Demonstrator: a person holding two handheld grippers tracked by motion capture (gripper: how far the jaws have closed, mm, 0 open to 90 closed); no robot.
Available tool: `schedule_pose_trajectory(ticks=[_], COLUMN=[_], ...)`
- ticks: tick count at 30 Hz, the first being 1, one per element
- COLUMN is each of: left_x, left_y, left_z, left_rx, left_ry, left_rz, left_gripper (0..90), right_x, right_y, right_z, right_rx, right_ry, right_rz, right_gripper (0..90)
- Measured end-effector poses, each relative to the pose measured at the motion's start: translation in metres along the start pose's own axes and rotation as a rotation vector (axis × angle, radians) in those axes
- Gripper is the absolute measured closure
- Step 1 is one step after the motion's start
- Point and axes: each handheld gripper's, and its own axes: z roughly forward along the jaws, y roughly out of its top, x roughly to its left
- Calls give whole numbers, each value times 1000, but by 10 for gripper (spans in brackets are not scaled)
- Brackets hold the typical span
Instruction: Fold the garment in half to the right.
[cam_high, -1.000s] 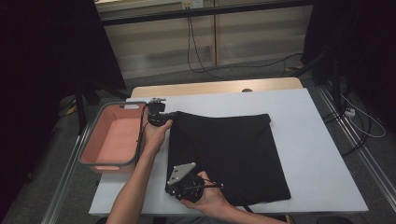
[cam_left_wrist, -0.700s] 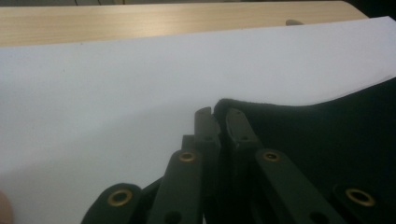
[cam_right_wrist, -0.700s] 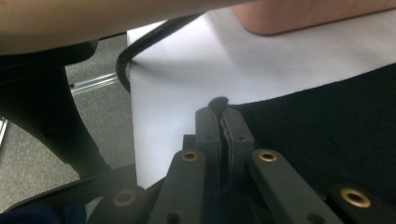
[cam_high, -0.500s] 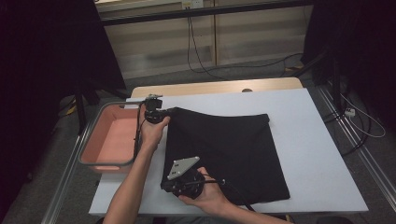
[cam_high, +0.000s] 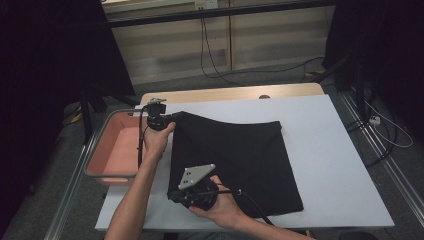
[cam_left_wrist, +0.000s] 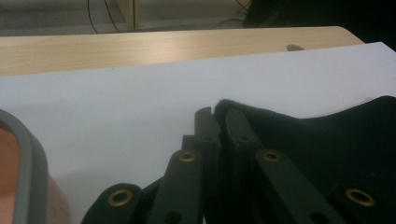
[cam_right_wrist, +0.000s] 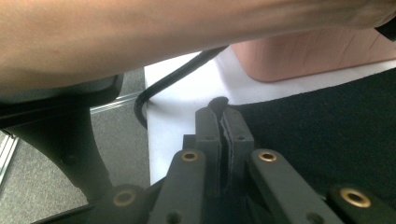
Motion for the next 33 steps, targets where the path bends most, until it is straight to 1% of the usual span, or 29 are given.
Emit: schedule_pose_trajectory(ticks=[2, 8, 12, 16, 18, 21, 25, 30, 33], left_x=[2, 3, 4, 6, 7, 8, 11, 15, 14], left_y=[1, 4, 6, 9, 11, 13, 17, 17, 19], left_z=[-3, -7, -11, -15, -16, -19, -25, -31, -32], left_rx=[-6, -20, -30, -38, -44, -45, -61, -68, -75], left_ry=[4, 4, 10, 11, 12, 17, 21, 29, 29], left_rz=[7, 7, 13, 20, 16, 23, 15, 9, 17], left_gripper=[854, 854, 854, 854, 854, 854, 854, 854, 854], right_x=[0, 0, 1, 2, 2, 2, 1, 2, 2], right_y=[2, 8, 12, 16, 18, 22, 28, 30, 33], right_z=[0, -2, -5, -7, -7, -7, -10, -9, -8], right_rx=[-8, -30, -72, -92, -104, -106, -116, -125, -128], right_ry=[2, 5, 4, 6, 10, 12, 11, 21, 23], right_rz=[-1, -10, -26, -39, -43, -56, -68, -75, -80], right_gripper=[872, 872, 872, 873, 873, 873, 873, 873, 874])
